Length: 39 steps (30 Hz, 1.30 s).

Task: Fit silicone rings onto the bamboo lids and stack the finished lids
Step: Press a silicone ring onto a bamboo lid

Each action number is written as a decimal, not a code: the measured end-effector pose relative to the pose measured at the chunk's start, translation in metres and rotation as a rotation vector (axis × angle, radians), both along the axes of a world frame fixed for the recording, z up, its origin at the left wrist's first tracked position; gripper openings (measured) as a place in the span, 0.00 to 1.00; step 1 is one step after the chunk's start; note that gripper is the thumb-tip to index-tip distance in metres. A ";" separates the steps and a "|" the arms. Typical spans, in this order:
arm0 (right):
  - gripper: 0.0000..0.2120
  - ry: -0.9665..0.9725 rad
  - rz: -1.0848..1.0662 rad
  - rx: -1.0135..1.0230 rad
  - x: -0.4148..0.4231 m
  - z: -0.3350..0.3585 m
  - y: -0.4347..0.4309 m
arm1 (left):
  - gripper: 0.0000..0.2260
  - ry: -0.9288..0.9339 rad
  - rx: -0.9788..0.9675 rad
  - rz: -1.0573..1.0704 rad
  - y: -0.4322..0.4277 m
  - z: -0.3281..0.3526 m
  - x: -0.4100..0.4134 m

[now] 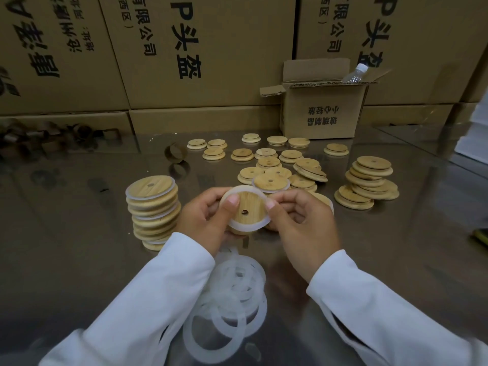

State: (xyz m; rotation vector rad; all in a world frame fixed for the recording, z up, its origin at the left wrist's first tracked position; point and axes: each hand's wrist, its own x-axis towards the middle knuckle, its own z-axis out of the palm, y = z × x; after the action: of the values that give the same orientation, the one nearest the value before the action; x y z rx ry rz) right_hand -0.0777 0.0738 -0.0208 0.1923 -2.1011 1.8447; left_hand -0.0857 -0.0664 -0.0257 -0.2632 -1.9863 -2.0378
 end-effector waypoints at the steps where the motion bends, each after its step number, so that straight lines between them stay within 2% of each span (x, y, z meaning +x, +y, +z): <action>1: 0.03 -0.017 0.010 -0.003 0.000 -0.001 -0.001 | 0.05 -0.014 0.037 -0.005 0.000 0.000 0.000; 3: 0.05 -0.055 0.027 -0.003 0.001 -0.004 -0.003 | 0.05 -0.039 0.131 -0.012 0.000 0.001 -0.001; 6: 0.03 -0.058 0.001 -0.003 0.001 -0.005 -0.005 | 0.09 -0.073 0.265 -0.057 0.000 0.003 -0.002; 9: 0.03 -0.060 -0.033 -0.007 -0.001 -0.005 -0.003 | 0.11 -0.092 0.311 -0.131 0.003 0.004 0.000; 11: 0.05 -0.087 -0.049 -0.020 -0.002 -0.005 -0.002 | 0.12 -0.083 0.258 -0.125 0.003 0.003 0.000; 14: 0.06 -0.080 -0.095 0.015 -0.005 -0.005 0.001 | 0.08 -0.039 0.033 -0.065 0.001 0.001 0.001; 17: 0.07 0.001 -0.109 0.154 -0.003 -0.004 0.003 | 0.11 0.017 -0.212 -0.026 -0.001 -0.002 0.000; 19: 0.07 0.063 -0.112 0.298 0.000 -0.004 0.003 | 0.11 0.041 -0.281 -0.007 -0.001 -0.002 0.000; 22: 0.04 0.113 -0.124 0.360 0.000 -0.005 0.003 | 0.10 0.045 -0.293 -0.004 -0.002 -0.002 0.001; 27: 0.09 0.062 -0.096 0.248 -0.003 -0.003 0.005 | 0.09 0.027 -0.272 -0.025 -0.003 -0.002 0.001; 31: 0.07 -0.034 -0.055 0.163 -0.008 0.001 0.010 | 0.09 0.012 -0.228 -0.042 -0.005 -0.002 0.000; 36: 0.07 -0.023 -0.038 0.160 -0.008 0.004 0.012 | 0.09 -0.048 -0.149 -0.056 -0.004 -0.002 0.000; 39: 0.06 -0.018 -0.043 0.129 -0.008 0.003 0.010 | 0.08 -0.011 -0.188 -0.035 -0.003 0.000 0.002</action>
State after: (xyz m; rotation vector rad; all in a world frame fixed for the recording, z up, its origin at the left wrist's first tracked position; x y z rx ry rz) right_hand -0.0856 0.0840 -0.0181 0.1610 -2.2206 1.6938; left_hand -0.0834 -0.0698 -0.0260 -0.3283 -2.1977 -1.8776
